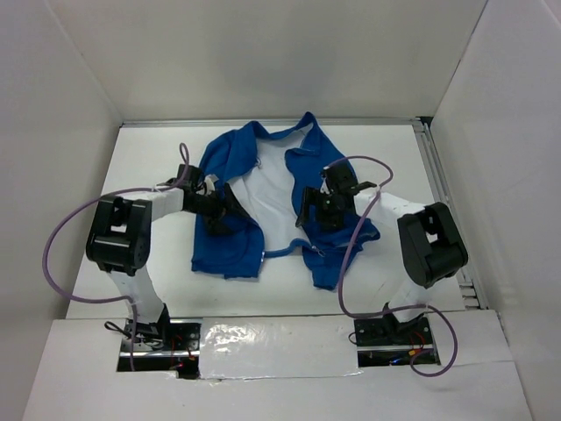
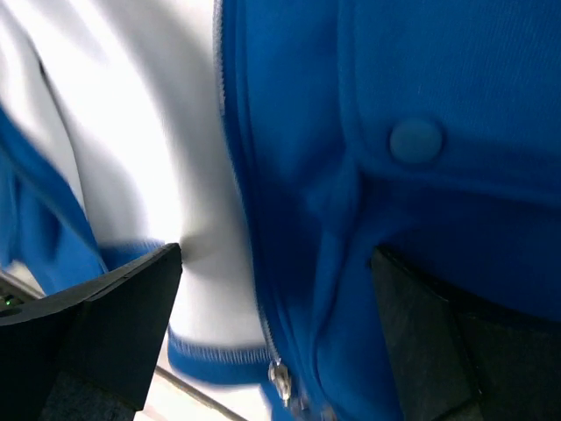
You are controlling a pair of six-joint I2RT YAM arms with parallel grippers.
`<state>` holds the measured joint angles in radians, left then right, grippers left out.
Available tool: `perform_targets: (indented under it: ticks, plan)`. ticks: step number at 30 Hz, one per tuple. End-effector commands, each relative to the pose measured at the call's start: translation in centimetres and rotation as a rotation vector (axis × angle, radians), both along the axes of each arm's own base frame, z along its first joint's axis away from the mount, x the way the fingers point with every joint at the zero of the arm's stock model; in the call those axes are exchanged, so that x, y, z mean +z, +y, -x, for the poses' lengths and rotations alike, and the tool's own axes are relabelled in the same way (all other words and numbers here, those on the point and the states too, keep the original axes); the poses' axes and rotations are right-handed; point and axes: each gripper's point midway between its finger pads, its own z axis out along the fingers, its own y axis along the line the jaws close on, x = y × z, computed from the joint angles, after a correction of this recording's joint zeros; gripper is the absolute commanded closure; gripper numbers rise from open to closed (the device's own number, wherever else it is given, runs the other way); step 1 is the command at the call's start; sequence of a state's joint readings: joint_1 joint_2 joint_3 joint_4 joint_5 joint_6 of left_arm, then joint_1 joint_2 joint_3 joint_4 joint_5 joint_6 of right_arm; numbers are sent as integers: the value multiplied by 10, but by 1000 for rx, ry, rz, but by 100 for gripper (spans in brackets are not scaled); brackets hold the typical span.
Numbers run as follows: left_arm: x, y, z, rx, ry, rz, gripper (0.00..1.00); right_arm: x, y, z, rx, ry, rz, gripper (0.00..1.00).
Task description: Zip up the jacket
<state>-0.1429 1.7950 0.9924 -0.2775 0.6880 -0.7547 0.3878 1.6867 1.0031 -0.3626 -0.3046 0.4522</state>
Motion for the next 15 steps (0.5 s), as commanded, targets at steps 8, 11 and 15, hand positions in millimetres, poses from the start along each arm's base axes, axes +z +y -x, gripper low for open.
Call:
perform_targets:
  ticks: [8,11,15]
  plan:
    - [41,24,-41,0,-231,-100,1,74,-12,0,-44,-276,239,9]
    - [62,16,-10,-5,-261,-123,1,84,1,15,-2,-292,218,17]
    - [88,20,33,59,-288,-157,1,79,24,28,48,-268,147,24]
